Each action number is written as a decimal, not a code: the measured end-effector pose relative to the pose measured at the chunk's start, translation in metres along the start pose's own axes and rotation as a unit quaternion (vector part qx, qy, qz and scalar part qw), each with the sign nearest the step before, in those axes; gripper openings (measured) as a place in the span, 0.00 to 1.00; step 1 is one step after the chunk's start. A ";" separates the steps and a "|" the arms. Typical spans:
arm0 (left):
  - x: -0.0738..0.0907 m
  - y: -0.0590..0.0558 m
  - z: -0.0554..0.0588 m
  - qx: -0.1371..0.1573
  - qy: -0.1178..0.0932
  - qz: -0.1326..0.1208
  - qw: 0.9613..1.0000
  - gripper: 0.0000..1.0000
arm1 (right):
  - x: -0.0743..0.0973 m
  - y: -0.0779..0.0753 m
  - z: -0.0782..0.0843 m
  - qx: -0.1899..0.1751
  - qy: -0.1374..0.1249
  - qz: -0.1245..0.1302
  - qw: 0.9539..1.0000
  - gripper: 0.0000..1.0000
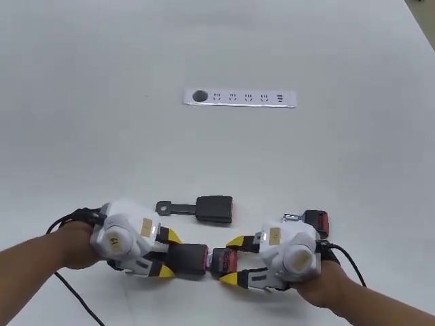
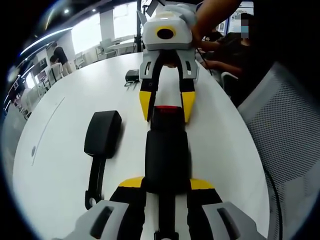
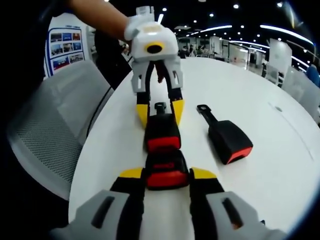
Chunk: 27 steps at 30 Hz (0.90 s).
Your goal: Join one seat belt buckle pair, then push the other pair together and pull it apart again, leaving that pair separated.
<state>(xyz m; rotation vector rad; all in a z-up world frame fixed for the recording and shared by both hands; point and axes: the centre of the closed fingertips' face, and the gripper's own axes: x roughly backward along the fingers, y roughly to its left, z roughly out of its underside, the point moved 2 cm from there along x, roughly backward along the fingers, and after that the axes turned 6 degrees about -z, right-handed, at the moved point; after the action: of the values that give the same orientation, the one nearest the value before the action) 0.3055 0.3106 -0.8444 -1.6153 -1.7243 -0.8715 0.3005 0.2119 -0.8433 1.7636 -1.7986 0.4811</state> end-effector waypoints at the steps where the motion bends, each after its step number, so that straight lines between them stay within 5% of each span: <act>1: 0.000 0.000 0.000 0.000 0.002 -0.001 1.000 0.32 | 0.000 0.000 0.000 -0.005 0.000 0.001 1.000 0.35; 6: -0.001 -0.001 -0.001 0.029 0.011 -0.016 0.999 0.34 | 0.001 0.000 -0.001 -0.008 0.012 0.007 1.000 0.36; 8: 0.000 -0.003 -0.004 0.043 0.005 -0.016 0.999 0.42 | 0.001 -0.002 -0.001 -0.019 0.015 0.016 1.000 0.49; 11: 0.004 0.000 -0.019 0.072 -0.033 -0.039 0.996 0.59 | 0.004 -0.007 -0.005 -0.021 0.005 0.041 0.999 0.76; 14: 0.011 0.004 -0.028 0.095 -0.055 -0.057 0.992 0.62 | 0.011 -0.006 -0.009 -0.043 -0.013 0.045 0.998 0.77; 18: 0.018 0.008 -0.030 0.093 -0.056 -0.065 0.992 0.69 | 0.023 -0.008 -0.010 -0.037 -0.018 0.055 0.998 0.77; 21: 0.024 0.016 -0.038 0.108 -0.077 -0.077 0.988 0.70 | 0.035 -0.013 -0.010 -0.040 -0.026 0.065 0.997 0.77; 27: 0.029 0.034 -0.043 0.104 -0.084 -0.095 0.986 0.70 | 0.066 -0.028 0.000 -0.045 -0.020 0.082 0.995 0.76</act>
<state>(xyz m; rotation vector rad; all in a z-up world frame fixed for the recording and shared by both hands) 0.3377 0.2949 -0.7939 -1.4385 -2.0397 -0.6299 0.3301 0.1582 -0.8065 1.5826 -1.9724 0.4244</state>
